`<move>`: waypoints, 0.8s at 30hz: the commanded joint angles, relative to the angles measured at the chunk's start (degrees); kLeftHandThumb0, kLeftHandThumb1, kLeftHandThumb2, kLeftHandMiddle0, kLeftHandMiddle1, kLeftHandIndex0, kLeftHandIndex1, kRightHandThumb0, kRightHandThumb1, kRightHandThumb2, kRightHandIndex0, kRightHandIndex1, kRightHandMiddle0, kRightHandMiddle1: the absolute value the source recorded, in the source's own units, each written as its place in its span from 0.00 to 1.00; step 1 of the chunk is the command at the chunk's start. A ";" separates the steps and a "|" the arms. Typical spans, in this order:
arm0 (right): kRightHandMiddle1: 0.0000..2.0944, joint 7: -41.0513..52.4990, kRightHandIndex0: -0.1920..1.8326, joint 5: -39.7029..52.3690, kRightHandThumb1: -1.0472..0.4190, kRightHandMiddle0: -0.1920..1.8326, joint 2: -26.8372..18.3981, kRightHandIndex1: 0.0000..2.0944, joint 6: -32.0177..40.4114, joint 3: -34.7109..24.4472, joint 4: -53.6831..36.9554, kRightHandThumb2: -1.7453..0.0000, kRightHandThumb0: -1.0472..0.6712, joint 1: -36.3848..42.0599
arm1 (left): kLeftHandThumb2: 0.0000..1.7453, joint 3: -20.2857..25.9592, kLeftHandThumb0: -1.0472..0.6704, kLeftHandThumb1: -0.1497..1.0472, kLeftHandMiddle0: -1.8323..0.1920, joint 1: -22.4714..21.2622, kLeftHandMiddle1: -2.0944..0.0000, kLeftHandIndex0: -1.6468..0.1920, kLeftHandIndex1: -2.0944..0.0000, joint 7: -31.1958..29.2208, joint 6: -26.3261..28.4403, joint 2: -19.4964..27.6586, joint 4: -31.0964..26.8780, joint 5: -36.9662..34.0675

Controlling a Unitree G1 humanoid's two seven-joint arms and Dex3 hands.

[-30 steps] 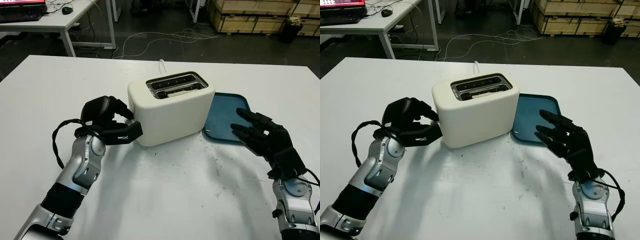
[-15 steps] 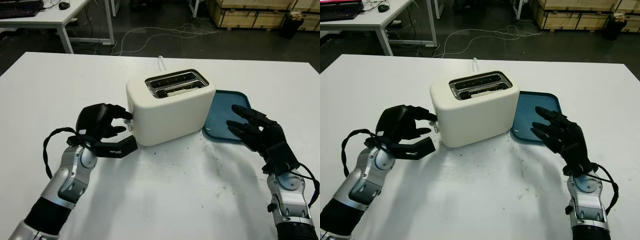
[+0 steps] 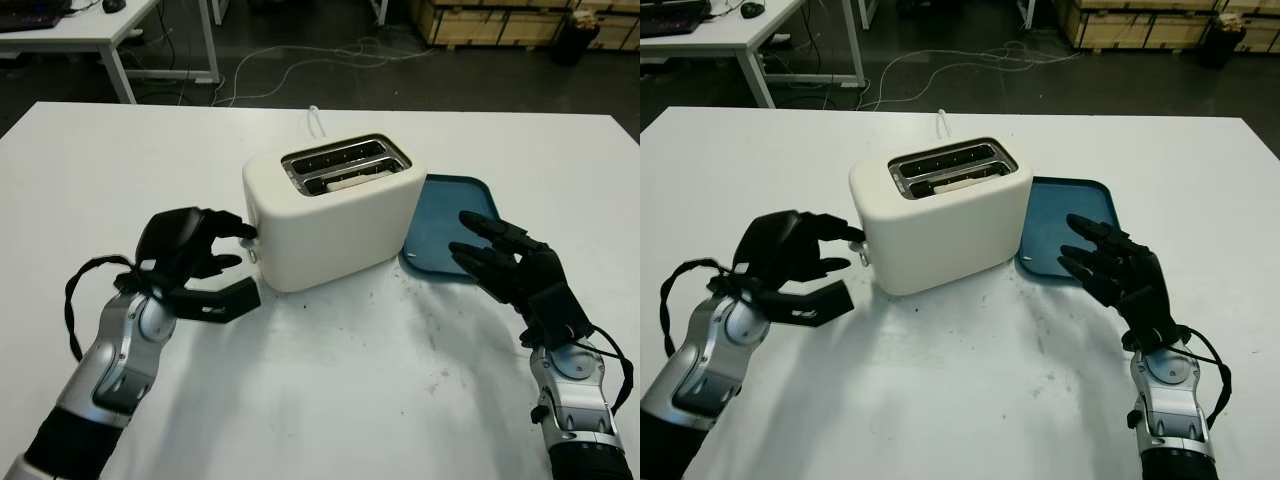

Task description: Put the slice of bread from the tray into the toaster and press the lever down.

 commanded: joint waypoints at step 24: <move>0.00 0.13 0.54 -0.61 0.13 0.44 -0.75 0.00 -0.89 0.30 0.33 1.00 0.38 -2.36 | 0.00 7.17 0.30 0.76 0.51 1.52 0.45 0.26 1.00 1.06 -0.40 -0.89 -5.25 6.27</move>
